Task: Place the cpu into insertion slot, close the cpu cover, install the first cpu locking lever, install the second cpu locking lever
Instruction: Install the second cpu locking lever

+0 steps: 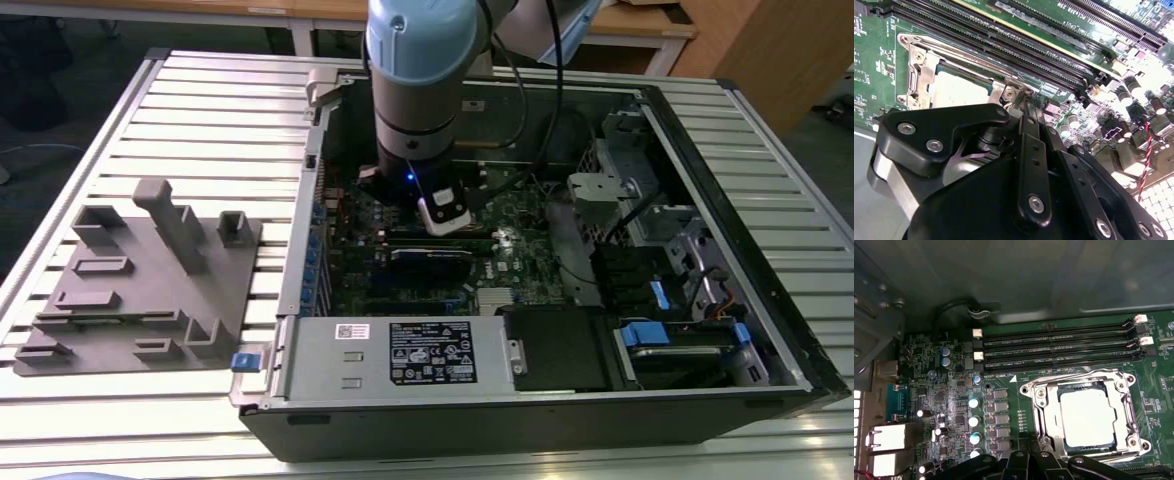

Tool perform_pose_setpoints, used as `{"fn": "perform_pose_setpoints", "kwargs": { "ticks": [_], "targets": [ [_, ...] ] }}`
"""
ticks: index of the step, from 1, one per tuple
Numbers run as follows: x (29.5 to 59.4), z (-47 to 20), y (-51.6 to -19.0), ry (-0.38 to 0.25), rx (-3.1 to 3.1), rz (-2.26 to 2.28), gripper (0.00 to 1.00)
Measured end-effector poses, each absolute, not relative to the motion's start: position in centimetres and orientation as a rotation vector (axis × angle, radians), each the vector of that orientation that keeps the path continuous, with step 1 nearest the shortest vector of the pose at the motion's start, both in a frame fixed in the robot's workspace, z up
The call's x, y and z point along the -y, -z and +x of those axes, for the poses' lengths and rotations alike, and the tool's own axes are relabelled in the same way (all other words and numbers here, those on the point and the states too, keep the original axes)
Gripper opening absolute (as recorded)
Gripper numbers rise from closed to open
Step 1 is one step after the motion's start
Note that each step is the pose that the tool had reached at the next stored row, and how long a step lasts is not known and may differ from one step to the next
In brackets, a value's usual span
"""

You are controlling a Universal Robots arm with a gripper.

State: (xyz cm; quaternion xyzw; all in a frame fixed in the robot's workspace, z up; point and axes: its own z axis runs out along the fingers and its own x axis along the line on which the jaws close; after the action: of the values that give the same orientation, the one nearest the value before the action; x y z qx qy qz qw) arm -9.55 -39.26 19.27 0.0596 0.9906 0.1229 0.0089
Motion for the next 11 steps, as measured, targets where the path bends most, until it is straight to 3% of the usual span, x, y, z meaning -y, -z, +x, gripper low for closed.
{"fn": "perform_pose_setpoints", "kwargs": {
  "ticks": [11],
  "targets": [
    [39.34, -9.56, -19.15, -0.367, -3.082, 0.182, 0.11]
  ]
}}
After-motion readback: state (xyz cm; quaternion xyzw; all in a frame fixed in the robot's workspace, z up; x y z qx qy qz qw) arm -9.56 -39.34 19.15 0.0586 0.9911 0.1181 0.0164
